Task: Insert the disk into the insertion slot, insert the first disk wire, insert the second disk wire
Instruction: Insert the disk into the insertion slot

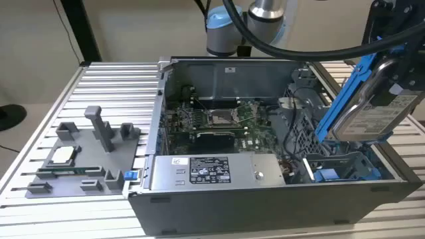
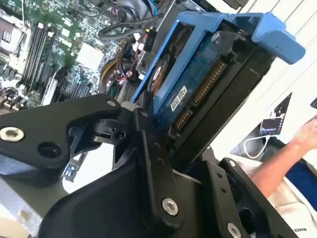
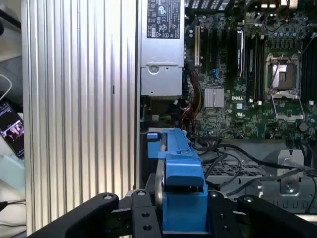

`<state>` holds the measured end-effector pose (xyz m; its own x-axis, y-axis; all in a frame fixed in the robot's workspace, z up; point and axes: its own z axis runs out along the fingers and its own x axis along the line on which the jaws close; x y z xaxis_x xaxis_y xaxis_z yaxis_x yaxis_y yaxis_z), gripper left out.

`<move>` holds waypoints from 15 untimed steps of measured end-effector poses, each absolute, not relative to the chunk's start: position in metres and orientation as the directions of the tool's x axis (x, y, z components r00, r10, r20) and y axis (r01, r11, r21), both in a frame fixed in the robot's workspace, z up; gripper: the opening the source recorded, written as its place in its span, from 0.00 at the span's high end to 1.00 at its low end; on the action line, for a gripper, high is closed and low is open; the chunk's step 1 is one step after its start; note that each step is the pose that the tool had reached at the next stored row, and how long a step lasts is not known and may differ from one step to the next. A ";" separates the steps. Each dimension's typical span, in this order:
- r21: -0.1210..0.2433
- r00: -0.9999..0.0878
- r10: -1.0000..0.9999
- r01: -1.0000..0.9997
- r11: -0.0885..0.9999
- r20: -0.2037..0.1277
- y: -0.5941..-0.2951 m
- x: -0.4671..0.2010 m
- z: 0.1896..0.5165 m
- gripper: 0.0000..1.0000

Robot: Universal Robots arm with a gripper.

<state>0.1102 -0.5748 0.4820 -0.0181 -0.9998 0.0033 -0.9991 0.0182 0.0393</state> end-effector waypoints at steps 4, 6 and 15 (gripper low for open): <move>0.039 -0.018 -1.000 -0.999 0.018 0.003 -0.575 0.110 0.482 1.00; 0.039 -0.018 -1.000 -0.999 0.018 0.003 -0.575 0.110 0.482 1.00; 0.039 -0.018 -1.000 -0.999 0.018 0.003 -0.580 0.110 0.482 1.00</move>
